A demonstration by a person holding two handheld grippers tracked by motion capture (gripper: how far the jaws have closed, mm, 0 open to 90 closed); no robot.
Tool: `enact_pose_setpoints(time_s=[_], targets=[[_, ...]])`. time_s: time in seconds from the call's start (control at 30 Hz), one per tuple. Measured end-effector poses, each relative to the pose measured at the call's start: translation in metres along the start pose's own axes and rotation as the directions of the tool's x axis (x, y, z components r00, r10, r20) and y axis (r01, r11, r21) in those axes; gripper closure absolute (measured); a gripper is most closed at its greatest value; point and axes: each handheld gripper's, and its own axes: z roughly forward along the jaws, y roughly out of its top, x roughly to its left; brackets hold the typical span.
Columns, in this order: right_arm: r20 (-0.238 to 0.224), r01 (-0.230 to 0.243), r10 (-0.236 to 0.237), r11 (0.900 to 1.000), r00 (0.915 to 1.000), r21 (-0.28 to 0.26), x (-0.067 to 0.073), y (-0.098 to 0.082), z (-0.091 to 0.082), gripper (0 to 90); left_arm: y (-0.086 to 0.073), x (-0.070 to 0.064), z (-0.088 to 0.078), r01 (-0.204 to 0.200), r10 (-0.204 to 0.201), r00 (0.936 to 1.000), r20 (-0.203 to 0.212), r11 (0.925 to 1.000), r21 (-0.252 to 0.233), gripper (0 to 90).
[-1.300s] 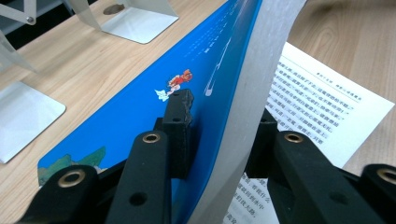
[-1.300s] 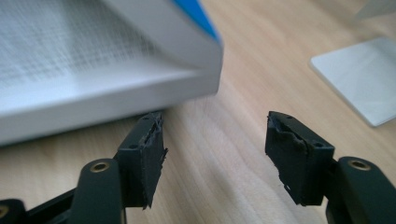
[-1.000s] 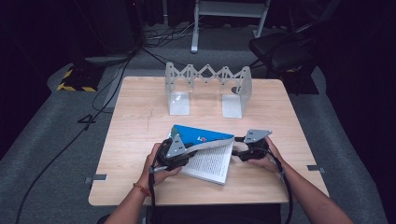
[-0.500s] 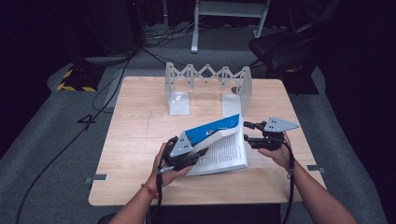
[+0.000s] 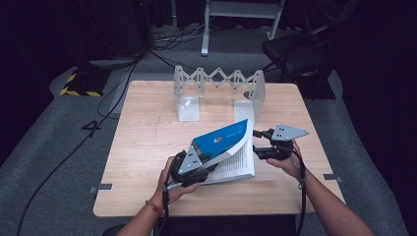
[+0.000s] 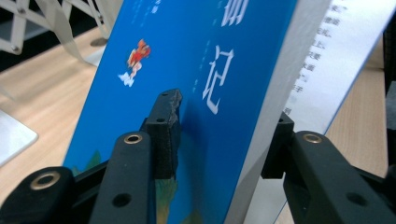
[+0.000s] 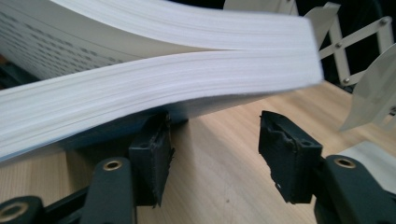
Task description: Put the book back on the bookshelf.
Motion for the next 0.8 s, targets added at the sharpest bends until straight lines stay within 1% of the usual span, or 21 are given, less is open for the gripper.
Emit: enact_pose_setpoints(time_s=[0.03, 0.07, 0.1, 0.13, 0.17, 0.2, 0.23, 0.27, 0.3, 0.33, 0.37, 0.4, 0.47, 0.53, 0.57, 0.6, 0.63, 0.67, 0.7, 0.73, 0.8], targets=[[0.0, 0.0, 0.0, 1.0, 1.0, 0.0, 0.0, 0.0, 0.0, 43.5, 0.0, 0.0, 0.0, 0.0, 0.0, 1.0, 0.0, 1.0, 0.0, 58.0], [-0.009, 0.007, -0.007, 1.0, 0.9999, 0.011, 0.001, -0.002, 0.002, 43.5, -0.001, 0.0, 0.0, 0.004, -0.004, 1.0, -0.001, 1.0, -0.002, 58.0], [-0.006, 0.017, -0.017, 1.0, 0.9998, -0.001, 0.003, -0.003, 0.004, 43.6, -0.001, 0.002, -0.001, -0.007, 0.007, 1.0, -0.002, 1.0, 0.002, 60.8], [-0.006, 0.014, -0.014, 1.0, 0.9999, -0.005, 0.003, -0.003, 0.004, 43.6, 0.0, 0.004, -0.003, -0.006, 0.006, 1.0, 0.001, 0.9999, -0.01, 63.5], [-0.006, 0.006, -0.007, 1.0, 1.0, -0.014, 0.003, -0.002, 0.005, 43.9, 0.0, 0.007, -0.003, 0.011, -0.011, 0.9998, 0.015, 0.9997, -0.022, 66.3], [-0.006, 0.006, -0.007, 1.0, 1.0, -0.014, 0.003, -0.002, 0.005, 43.9, 0.0, 0.007, -0.003, 0.011, -0.011, 0.9998, 0.015, 0.9997, -0.022, 66.7], [-0.008, 0.005, -0.005, 1.0, 1.0, -0.023, 0.003, -0.002, 0.005, 44.0, -0.001, 0.01, -0.004, 0.027, -0.027, 0.9992, 0.029, 0.9992, -0.03, 66.7], [-0.005, 0.011, -0.011, 0.999, 0.9999, -0.032, 0.004, 0.0, 0.005, 44.8, 0.0, 0.012, -0.004, 0.026, -0.025, 0.9991, 0.033, 0.9991, -0.033, 67.1], [-0.012, 0.022, -0.023, 0.999, 0.9997, -0.039, 0.005, 0.002, 0.004, 45.4, 0.001, 0.012, -0.003, 0.022, -0.021, 0.9993, 0.031, 0.9991, -0.037, 67.2], [-0.018, 0.032, -0.033, 0.999, 0.9993, -0.044, 0.006, 0.005, 0.003, 45.4, 0.002, 0.013, -0.003, 0.03, -0.028, 0.9992, 0.03, 0.9986, -0.044, 67.2], [-0.019, 0.059, -0.06, 0.997, 0.998, -0.052, 0.007, 0.012, 0.001, 45.4, 0.005, 0.014, -0.002, 0.047, -0.045, 0.9984, 0.036, 0.9969, -0.063, 67.0], [-0.019, 0.059, -0.06, 0.997, 0.998, -0.052, 0.007, 0.012, 0.001, 45.4, 0.005, 0.014, -0.002, 0.047, -0.045, 0.9984, 0.036, 0.9969, -0.063, 67.0], [-0.027, 0.062, -0.064, 0.996, 0.9976, -0.064, 0.007, 0.02, 0.002, 45.5, 0.009, 0.017, -0.004, 0.064, -0.06, 0.9969, 0.051, 0.9941, -0.088, 67.1], [-0.02, 0.089, -0.09, 0.994, 0.9957, -0.063, 0.009, 0.029, 0.005, 45.5, 0.01, 0.021, -0.006, 0.072, -0.065, 0.9956, 0.067, 0.9924, -0.1, 67.1], [-0.015, 0.09, -0.091, 0.994, 0.9957, -0.066, 0.009, 0.031, 0.005, 45.5, 0.01, 0.022, -0.006, 0.08, -0.072, 0.9949, 0.071, 0.9911, -0.107, 67.2], [-0.024, 0.078, -0.08, 0.994, 0.9965, -0.075, 0.009, 0.033, 0.006, 45.6, 0.011, 0.022, -0.007, 0.082, -0.074, 0.9943, 0.078, 0.9912, -0.105, 67.1], [-0.027, 0.073, -0.076, 0.994, 0.9968, -0.079, 0.008, 0.033, 0.006, 45.6, 0.011, 0.022, -0.006, 0.078, -0.07, 0.9945, 0.078, 0.9918, -0.102, 66.9], [-0.029, 0.071, -0.074, 0.994, 0.9969, -0.081, 0.008, 0.033, 0.007, 45.6, 0.013, 0.023, -0.006, 0.066, -0.058, 0.995, 0.082, 0.9933, -0.095, 67.0], [-0.031, 0.06, -0.063, 0.994, 0.9975, -0.088, 0.007, 0.033, 0.007, 45.6, 0.013, 0.023, -0.006, 0.066, -0.058, 0.9947, 0.084, 0.9935, -0.093, 66.9], [-0.032, 0.058, -0.061, 0.994, 0.9976, -0.094, 0.007, 0.034, 0.007, 45.6, 0.014, 0.023, -0.007, 0.062, -0.054, 0.9951, 0.083, 0.994, -0.091, 67.0], [-0.03, 0.069, -0.072, 0.993, 0.997, -0.098, 0.009, 0.038, 0.008, 45.6, 0.013, 0.021, -0.01, 0.062, -0.056, 0.9961, 0.068, 0.9934, -0.096, 67.0]])
